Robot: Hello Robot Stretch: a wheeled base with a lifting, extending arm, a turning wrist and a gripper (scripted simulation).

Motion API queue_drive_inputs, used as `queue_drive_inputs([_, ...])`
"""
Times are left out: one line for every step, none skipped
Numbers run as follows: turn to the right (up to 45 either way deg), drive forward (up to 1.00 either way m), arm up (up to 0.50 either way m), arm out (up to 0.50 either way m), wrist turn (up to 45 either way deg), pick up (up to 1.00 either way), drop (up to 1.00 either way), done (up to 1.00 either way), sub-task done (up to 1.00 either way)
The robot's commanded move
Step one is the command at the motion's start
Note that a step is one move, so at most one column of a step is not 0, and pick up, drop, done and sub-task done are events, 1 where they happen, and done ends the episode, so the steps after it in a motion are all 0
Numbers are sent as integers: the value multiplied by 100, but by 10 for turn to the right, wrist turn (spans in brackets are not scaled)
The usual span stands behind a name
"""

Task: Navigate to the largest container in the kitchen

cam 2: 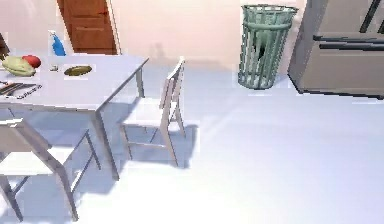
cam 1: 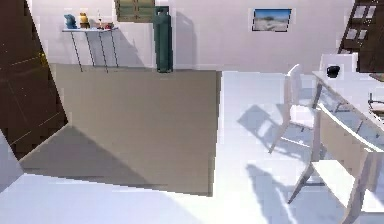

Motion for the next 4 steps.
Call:
queue_drive_inputs([30, 0, 0, 0, 0, 0, 0, 0, 0])
queue_drive_inputs([0, 95, 0, 0, 0, 0, 0, 0, 0])
queue_drive_inputs([60, 0, 0, 0, 0, 0, 0, 0, 0])
queue_drive_inputs([0, 100, 0, 0, 0, 0, 0, 0, 0])
